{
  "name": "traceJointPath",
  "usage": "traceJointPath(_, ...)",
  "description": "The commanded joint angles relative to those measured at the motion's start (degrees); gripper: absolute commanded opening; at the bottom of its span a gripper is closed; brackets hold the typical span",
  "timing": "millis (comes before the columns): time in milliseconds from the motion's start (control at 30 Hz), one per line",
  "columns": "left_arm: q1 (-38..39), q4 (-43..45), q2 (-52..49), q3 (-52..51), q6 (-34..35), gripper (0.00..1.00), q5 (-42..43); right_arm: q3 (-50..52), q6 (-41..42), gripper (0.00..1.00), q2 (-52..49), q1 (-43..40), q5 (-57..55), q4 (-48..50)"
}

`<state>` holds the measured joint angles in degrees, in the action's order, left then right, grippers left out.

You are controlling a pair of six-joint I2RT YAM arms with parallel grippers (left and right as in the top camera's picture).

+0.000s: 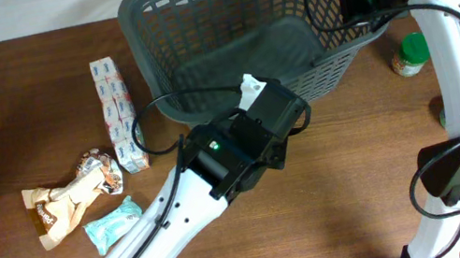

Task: Pack container

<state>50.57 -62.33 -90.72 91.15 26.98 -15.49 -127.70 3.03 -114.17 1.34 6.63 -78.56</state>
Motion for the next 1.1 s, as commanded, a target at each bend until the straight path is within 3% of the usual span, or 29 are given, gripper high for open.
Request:
traceJointPath(0,0.02,0.22,-0.57,0.50,1.07,0.02,-1.49,-0.09,0.44,0.04,-0.66,1.68,-2.86,-0.42)
traceJointPath(400,-0.79,1.44,-0.61,0.50,1.05,0.02,-4.22,-0.09,0.42,0.04,-0.66,4.79,-3.17,-0.70)
traceJointPath(1067,-8.50,1.90,-0.63,0.50,1.01,0.02,-4.98,-0.09,0.42,0.04,-0.66,5.88,-8.83,-5.49)
